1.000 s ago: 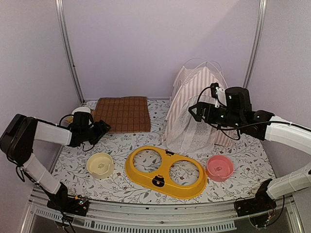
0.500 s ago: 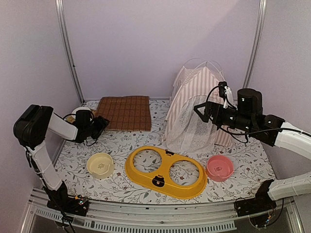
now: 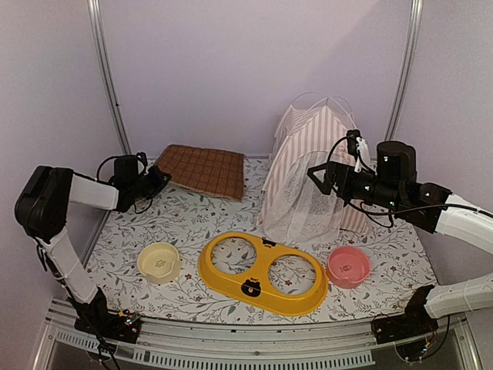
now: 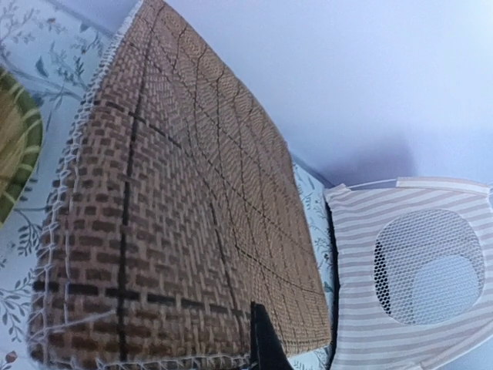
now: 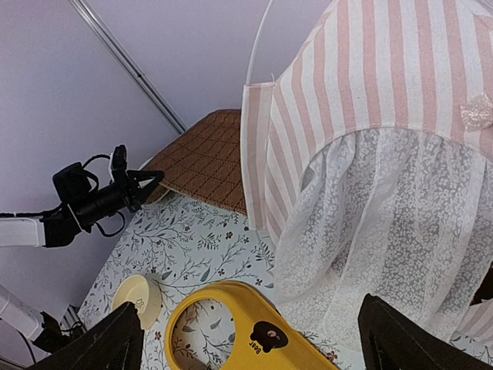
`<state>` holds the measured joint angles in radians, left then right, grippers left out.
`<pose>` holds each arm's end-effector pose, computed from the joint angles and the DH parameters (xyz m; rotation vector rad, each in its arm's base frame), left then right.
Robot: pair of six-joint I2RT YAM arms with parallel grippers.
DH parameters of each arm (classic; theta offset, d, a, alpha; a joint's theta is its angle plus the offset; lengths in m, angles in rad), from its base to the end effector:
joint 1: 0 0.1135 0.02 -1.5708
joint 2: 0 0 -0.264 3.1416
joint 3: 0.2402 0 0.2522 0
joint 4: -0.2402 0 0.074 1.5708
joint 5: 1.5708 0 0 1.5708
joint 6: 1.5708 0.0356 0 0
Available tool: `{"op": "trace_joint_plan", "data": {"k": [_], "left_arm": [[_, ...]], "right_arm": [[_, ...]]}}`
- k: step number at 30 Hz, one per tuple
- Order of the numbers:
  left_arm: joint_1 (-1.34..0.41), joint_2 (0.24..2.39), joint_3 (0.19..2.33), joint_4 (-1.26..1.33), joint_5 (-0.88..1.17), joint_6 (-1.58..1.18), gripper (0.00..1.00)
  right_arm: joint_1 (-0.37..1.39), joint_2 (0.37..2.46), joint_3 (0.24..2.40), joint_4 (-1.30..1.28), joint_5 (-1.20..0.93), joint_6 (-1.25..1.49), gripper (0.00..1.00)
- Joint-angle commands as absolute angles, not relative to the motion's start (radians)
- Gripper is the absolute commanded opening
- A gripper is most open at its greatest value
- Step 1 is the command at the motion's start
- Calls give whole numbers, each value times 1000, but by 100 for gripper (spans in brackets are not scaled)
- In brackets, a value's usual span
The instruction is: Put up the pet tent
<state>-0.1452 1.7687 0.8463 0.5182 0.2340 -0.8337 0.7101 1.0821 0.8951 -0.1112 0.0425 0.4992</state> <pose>0.3625 -0.0613 0.1706 -0.5453 1.9947 -0.8535 0.1926 0.1635 0.3278 -0.1744 1.9384 0.7833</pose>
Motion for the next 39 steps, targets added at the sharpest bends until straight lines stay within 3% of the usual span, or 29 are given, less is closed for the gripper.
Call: {"op": "trace_joint_plan", "data": {"k": [1, 12, 25, 32, 39], "left_arm": [[-156, 1637, 929, 433, 297, -657, 0], [-216, 1422, 1065, 159, 363, -351, 0], [-522, 1096, 1042, -189, 201, -52, 0], [-621, 933, 949, -203, 378, -3, 0], [-751, 858, 980, -340, 262, 6, 0]], "right_arm": [[703, 1093, 895, -81, 56, 484, 99], [703, 1142, 917, -68, 40, 478, 99], [703, 1241, 1029, -78, -26, 442, 99], [703, 1307, 1138, -121, -52, 436, 99], [700, 1333, 1228, -250, -51, 431, 99]]}}
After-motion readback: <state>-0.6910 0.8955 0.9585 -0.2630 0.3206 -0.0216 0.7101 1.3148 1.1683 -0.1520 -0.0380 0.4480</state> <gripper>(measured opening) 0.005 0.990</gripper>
